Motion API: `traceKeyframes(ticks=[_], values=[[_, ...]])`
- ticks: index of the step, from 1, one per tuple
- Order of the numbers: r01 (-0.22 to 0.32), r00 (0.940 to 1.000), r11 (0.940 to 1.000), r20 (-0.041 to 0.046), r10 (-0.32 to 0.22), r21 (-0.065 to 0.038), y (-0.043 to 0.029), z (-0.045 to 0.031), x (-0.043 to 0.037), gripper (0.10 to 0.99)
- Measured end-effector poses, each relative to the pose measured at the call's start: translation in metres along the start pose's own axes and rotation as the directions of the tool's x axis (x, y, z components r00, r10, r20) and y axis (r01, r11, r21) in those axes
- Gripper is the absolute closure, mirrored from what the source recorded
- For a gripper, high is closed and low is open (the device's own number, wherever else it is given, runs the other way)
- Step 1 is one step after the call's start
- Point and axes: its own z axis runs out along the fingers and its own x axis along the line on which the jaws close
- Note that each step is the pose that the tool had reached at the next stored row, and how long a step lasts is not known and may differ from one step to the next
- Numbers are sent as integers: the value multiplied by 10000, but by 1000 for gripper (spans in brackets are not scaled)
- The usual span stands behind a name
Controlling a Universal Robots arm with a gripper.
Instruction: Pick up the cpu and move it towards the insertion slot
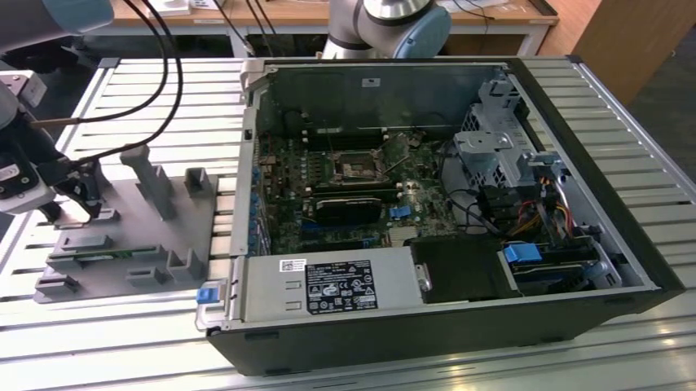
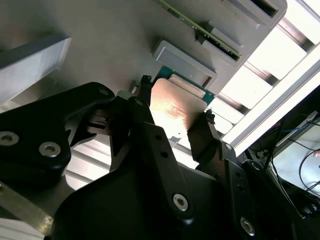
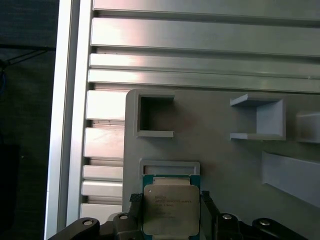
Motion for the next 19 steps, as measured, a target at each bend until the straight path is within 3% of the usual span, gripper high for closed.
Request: traceKeyframes(ticks=[19], values=[[-1, 10000, 10000, -2, 1, 1, 3, -61, 0, 545]])
